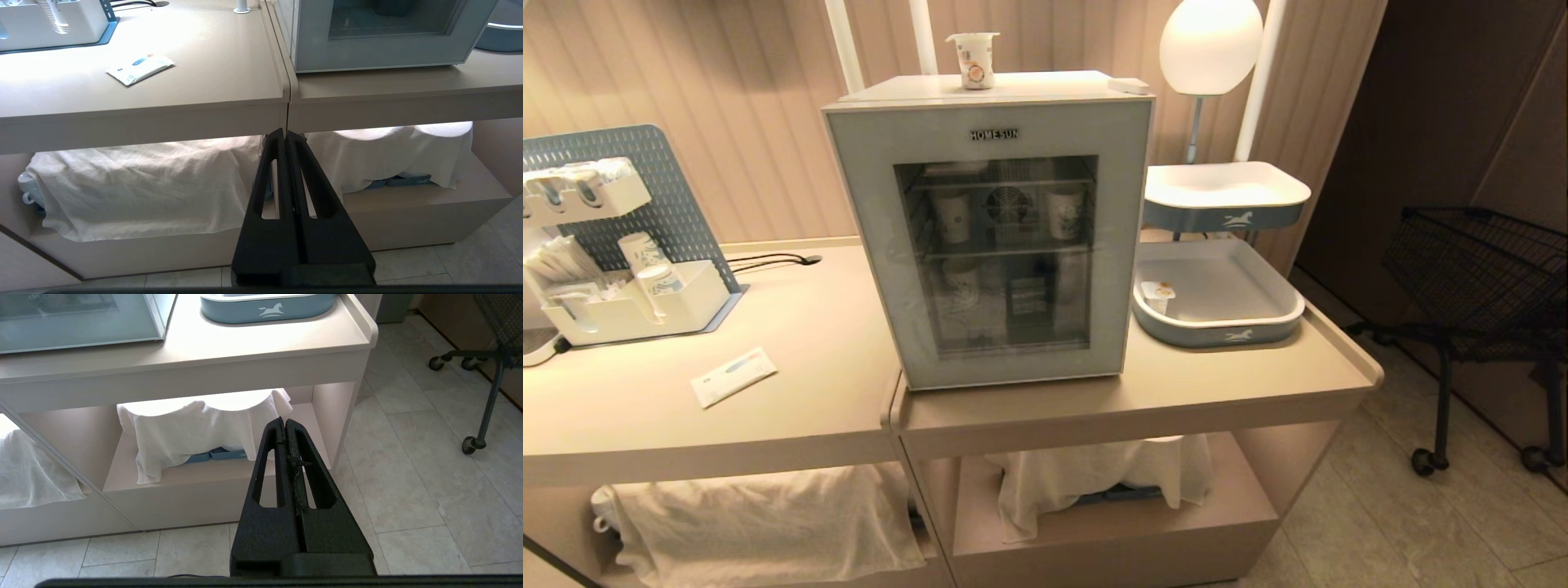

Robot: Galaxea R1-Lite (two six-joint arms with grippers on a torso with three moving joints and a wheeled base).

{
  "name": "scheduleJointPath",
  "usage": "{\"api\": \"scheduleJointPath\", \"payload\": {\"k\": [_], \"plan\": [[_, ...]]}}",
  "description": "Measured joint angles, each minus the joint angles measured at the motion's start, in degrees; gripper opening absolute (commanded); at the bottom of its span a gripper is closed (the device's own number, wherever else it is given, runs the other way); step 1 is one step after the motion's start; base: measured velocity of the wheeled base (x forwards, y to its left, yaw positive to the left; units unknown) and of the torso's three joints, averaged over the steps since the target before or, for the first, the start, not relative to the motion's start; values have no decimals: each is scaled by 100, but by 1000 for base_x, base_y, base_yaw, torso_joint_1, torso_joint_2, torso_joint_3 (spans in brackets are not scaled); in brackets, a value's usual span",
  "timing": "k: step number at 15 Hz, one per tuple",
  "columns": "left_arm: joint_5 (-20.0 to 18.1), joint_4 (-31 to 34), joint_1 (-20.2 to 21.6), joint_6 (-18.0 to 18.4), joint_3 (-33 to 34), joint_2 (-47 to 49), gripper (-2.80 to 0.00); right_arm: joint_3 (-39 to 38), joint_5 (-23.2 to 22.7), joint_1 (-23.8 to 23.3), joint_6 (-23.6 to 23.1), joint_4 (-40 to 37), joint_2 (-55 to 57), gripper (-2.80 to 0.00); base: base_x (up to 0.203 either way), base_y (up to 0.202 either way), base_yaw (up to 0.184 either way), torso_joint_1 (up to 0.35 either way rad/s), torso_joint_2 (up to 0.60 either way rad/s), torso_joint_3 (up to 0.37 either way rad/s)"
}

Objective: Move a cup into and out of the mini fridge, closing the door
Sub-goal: Open the freezer door

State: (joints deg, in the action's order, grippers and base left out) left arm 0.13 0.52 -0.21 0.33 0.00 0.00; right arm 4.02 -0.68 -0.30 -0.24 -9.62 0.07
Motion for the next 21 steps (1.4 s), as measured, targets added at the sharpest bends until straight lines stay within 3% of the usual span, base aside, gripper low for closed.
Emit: {"api": "scheduleJointPath", "payload": {"k": [9, 21], "plan": [[2, 0, 6, 2, 0, 0, -280, 2, 1, 0, -1, 1, -2, -280, 0, 0, 0, 0, 0, 0], [0, 0, 5, 2, 0, 0, -280, 0, -2, 0, -1, 0, -2, -280, 183, 0, 0, 4, 2, 1]]}}
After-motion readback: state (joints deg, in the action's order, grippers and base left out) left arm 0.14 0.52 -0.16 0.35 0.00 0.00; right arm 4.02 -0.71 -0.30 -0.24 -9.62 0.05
